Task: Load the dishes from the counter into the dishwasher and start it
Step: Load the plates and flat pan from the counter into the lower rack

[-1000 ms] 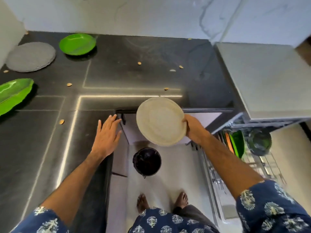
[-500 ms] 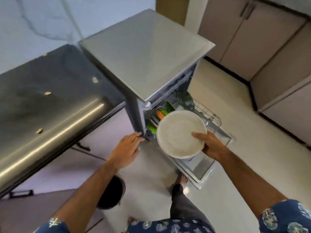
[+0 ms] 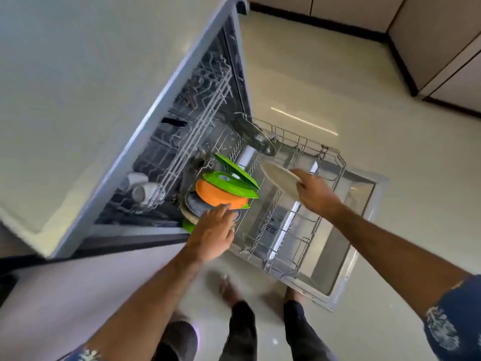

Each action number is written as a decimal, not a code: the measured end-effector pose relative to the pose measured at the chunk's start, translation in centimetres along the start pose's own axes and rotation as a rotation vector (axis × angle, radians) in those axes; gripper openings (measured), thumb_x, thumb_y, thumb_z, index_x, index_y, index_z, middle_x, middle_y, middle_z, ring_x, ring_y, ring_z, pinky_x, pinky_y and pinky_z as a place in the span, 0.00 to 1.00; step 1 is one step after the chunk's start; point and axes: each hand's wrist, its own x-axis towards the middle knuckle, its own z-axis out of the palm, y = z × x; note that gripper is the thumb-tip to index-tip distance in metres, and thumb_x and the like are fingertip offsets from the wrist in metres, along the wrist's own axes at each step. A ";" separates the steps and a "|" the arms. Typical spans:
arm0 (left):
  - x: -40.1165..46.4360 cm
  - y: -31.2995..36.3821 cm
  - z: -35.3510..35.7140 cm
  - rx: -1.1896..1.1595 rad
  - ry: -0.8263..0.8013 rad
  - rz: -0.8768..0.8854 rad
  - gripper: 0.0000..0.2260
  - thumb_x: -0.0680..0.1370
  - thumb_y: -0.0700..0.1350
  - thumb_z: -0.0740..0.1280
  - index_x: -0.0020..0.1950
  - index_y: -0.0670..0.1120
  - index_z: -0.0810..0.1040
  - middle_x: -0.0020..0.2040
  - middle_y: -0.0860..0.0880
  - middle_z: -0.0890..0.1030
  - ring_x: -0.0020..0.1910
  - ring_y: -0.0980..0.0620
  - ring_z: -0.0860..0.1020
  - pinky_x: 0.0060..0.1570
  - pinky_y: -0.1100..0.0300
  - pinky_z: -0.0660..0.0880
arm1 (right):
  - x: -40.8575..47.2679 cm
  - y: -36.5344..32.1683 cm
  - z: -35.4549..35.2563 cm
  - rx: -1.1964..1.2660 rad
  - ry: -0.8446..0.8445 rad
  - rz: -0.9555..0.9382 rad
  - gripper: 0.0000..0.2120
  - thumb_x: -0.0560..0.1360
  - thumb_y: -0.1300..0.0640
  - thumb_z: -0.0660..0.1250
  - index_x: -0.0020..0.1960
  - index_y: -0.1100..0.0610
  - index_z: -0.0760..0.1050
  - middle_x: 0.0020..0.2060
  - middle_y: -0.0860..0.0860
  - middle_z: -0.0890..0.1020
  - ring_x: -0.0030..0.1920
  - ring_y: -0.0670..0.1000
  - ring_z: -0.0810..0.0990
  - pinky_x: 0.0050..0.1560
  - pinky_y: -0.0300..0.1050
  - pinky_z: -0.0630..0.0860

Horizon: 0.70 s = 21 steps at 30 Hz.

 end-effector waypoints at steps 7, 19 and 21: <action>15.5 -6.1 7.0 0.180 0.075 -0.088 0.27 0.78 0.51 0.64 0.74 0.42 0.68 0.77 0.39 0.65 0.77 0.41 0.63 0.70 0.38 0.64 | 12.8 3.9 7.3 -0.186 0.124 -0.247 0.23 0.79 0.62 0.57 0.73 0.53 0.65 0.56 0.64 0.80 0.48 0.65 0.81 0.45 0.57 0.79; 23.0 -12.0 12.0 0.284 0.124 -0.093 0.26 0.82 0.59 0.54 0.76 0.47 0.66 0.78 0.44 0.65 0.79 0.42 0.56 0.75 0.36 0.54 | 25.1 0.7 14.1 -0.099 0.245 -0.475 0.28 0.72 0.64 0.55 0.72 0.60 0.64 0.59 0.62 0.78 0.52 0.63 0.78 0.44 0.54 0.73; 23.0 -12.3 12.0 0.275 0.132 -0.080 0.26 0.82 0.59 0.53 0.76 0.48 0.66 0.78 0.46 0.65 0.80 0.42 0.56 0.74 0.35 0.56 | 26.3 -0.1 14.2 -0.092 0.263 -0.467 0.26 0.73 0.65 0.54 0.71 0.59 0.64 0.57 0.62 0.78 0.47 0.61 0.78 0.40 0.52 0.71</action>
